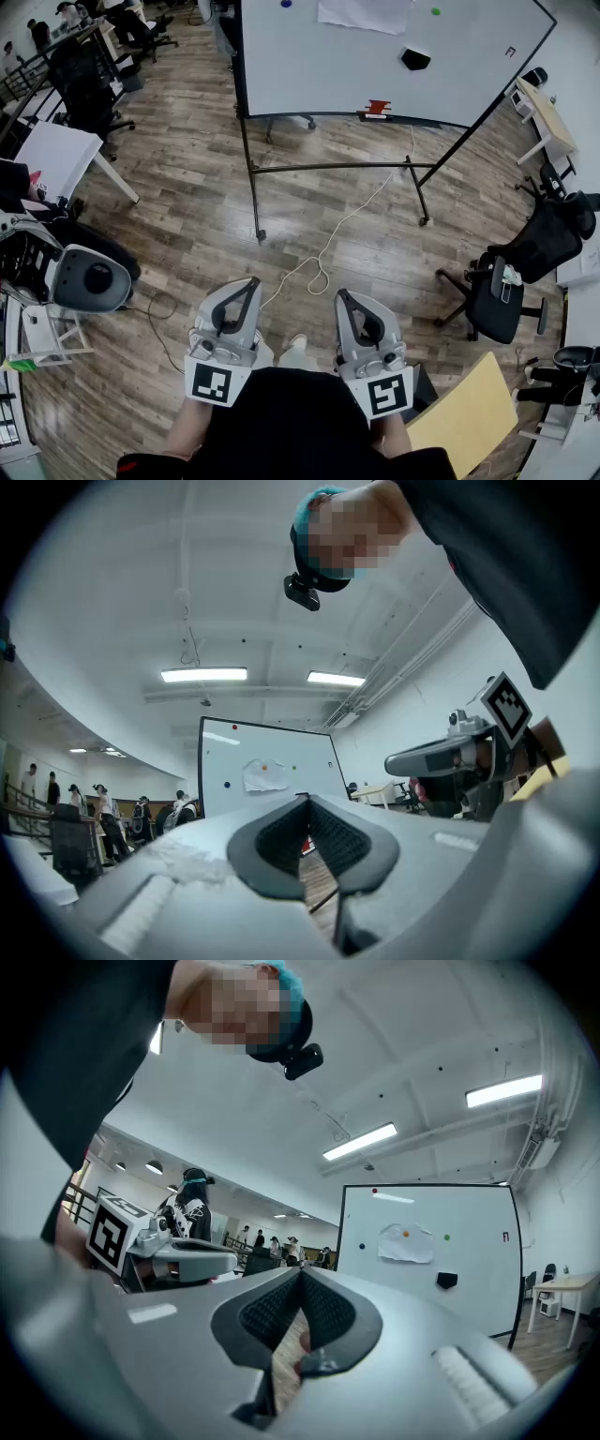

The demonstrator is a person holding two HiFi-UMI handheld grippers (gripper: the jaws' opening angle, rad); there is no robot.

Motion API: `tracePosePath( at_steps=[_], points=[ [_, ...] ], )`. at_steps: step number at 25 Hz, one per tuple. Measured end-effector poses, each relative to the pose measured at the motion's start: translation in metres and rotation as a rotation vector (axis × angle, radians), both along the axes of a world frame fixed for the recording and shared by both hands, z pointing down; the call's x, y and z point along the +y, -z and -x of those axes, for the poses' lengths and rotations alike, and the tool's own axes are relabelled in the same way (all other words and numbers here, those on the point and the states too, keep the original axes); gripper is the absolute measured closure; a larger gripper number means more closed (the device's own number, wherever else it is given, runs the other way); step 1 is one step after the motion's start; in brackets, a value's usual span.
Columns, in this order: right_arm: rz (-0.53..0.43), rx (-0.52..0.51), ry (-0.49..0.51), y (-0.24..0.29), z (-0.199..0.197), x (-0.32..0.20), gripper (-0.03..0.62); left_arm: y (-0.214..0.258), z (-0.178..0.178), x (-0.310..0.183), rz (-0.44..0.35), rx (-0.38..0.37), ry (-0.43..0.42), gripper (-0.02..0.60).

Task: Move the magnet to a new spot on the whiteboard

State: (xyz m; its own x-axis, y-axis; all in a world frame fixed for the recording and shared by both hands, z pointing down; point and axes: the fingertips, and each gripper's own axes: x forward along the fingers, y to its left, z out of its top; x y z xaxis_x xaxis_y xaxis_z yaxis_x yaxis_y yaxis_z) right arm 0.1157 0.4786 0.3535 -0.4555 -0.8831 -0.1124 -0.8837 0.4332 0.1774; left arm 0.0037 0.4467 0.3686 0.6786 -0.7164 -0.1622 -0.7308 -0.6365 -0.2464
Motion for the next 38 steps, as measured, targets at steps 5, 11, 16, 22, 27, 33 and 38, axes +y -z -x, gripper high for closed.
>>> tracePosePath(
  at_steps=[5,11,16,22,27,33,38],
  points=[
    [-0.006,0.026,-0.012,0.001,0.020,-0.001,0.595,-0.006,0.018,-0.002,0.024,0.004,0.002,0.580],
    [-0.007,0.060,-0.011,0.000,0.043,0.000,0.595,-0.005,0.030,-0.002,0.023,0.007,-0.019,0.580],
    [-0.002,0.073,-0.017,-0.002,0.053,-0.004,0.595,-0.007,0.036,-0.002,0.020,0.004,-0.037,0.580],
    [0.001,0.067,-0.043,0.000,0.064,-0.007,0.595,-0.005,0.048,-0.009,0.017,0.006,-0.049,0.580],
    [-0.005,0.070,-0.076,0.000,0.073,-0.007,0.592,-0.005,0.061,-0.013,0.008,0.015,-0.070,0.580],
    [-0.025,0.094,-0.146,-0.005,0.086,-0.014,0.592,-0.010,0.093,-0.024,0.032,0.056,-0.050,0.580],
    [-0.007,0.102,-0.144,-0.010,0.101,-0.021,0.593,-0.017,0.125,-0.031,0.098,0.068,-0.033,0.580]
  ],
)
